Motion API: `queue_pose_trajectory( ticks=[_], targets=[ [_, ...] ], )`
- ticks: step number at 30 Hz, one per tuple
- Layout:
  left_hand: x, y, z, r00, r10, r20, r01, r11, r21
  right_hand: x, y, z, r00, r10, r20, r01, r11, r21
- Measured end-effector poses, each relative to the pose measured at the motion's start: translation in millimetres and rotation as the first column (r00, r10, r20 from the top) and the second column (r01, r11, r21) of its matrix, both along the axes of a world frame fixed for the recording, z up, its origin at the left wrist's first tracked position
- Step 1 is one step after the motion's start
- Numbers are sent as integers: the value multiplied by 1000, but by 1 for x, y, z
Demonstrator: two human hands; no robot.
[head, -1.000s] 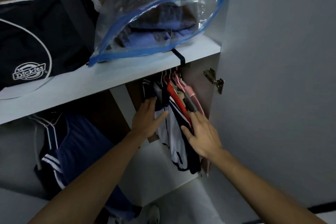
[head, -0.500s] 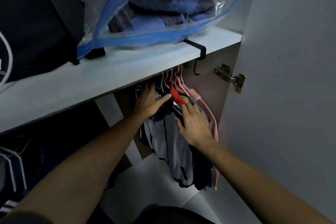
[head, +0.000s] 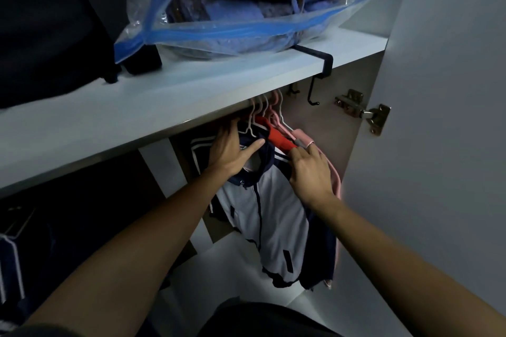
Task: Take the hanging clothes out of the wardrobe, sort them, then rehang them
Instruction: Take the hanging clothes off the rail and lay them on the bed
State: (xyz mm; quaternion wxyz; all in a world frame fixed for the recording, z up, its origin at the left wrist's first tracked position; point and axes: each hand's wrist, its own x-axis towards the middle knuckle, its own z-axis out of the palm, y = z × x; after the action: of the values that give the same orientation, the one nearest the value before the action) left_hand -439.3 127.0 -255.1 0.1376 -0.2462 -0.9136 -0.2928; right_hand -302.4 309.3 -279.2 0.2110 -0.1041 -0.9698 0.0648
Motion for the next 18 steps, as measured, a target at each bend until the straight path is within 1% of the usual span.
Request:
queue_pose_trajectory(
  ticks=[4,8,13,16,18],
  targets=[
    [11,-11,-3,999,10,-38,-10,1000,15,-1,5,3,999,-4,-45,5,1000,9],
    [19,-26,-4,999,10,-46,-8,999,34,-3,10,7,1000,-4,-18,4,1000,19],
    [21,-49,-3,996,6,-90,-6,1000,-1,2,12,16,999,44,-7,-44,996,-73],
    [26,-69,-9,995,77,-62,-78,997,-20,5,15,25,999,35,34,-31,991,-130],
    [31,-86,-15,989,130,-67,-133,991,-35,7,19,29,997,61,56,-52,987,-154]
  ],
)
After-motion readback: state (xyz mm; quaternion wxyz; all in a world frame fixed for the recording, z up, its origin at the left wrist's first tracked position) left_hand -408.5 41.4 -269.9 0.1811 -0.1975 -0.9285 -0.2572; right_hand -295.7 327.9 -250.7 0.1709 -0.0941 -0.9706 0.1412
